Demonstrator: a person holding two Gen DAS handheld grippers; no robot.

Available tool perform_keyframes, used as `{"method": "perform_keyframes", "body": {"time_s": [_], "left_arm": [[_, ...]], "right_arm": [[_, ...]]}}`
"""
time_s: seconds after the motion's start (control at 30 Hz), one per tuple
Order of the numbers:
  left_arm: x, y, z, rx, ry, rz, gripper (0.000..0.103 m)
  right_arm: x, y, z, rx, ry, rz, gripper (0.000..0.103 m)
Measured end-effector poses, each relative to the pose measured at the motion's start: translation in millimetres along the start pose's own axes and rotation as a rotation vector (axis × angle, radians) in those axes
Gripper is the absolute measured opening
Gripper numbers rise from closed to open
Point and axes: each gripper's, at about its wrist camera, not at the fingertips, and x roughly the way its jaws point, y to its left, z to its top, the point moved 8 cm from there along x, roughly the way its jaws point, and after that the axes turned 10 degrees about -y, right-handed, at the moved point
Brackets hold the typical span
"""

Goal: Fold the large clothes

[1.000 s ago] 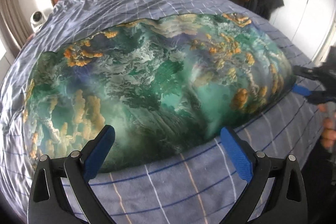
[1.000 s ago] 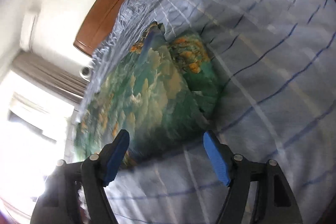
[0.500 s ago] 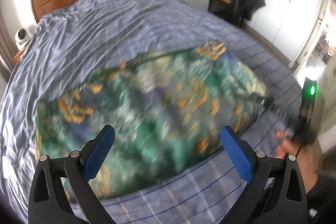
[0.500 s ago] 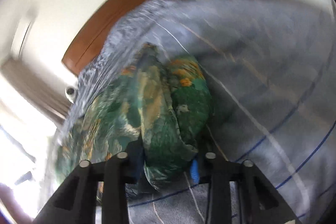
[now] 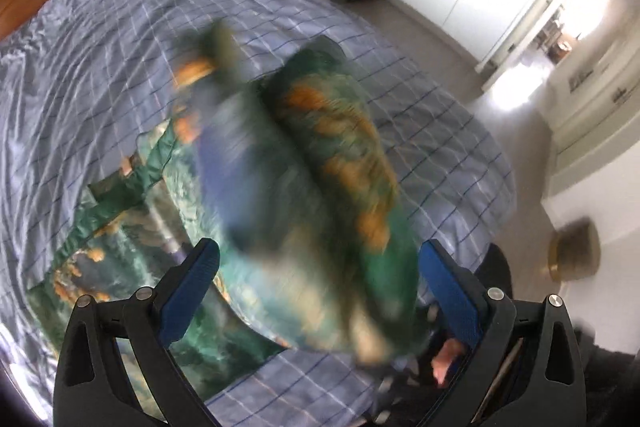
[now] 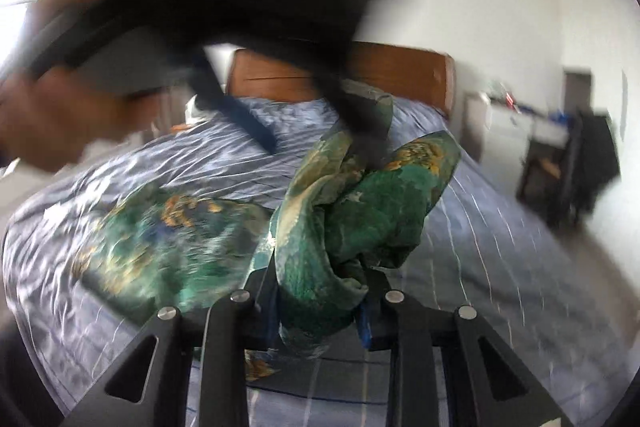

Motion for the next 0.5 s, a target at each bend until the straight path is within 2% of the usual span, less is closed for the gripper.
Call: {"method": "perform_keyframes", "body": {"time_s": [0.13, 0.3, 0.37, 0.4, 0.47, 0.5], "left_arm": [[-3, 5, -4, -0.033, 0.044, 0.049, 0.100], [5, 12, -16, 0.057, 0.090, 0.184, 0.100], [6, 18, -20, 0.061, 0.098, 0.208, 0.095], [7, 22, -22, 0.050, 0.103, 0.211, 0.081], [6, 27, -25, 0.015, 0.106, 0.179, 0.066], [5, 30, -25, 0.004, 0.099, 0.173, 0.052]], "right_arm": [[-9, 41, 10, -0.118, -0.008, 0.071, 0.029], [-13, 60, 11, -0.167, -0.002, 0.107, 0.029], [-16, 65, 11, -0.172, 0.003, 0.114, 0.029], [-20, 64, 11, -0.176, 0.002, 0.118, 0.029], [-23, 68, 9, -0.192, 0.003, 0.126, 0.029], [-24, 70, 8, -0.195, 0.006, 0.129, 0.029]]}}
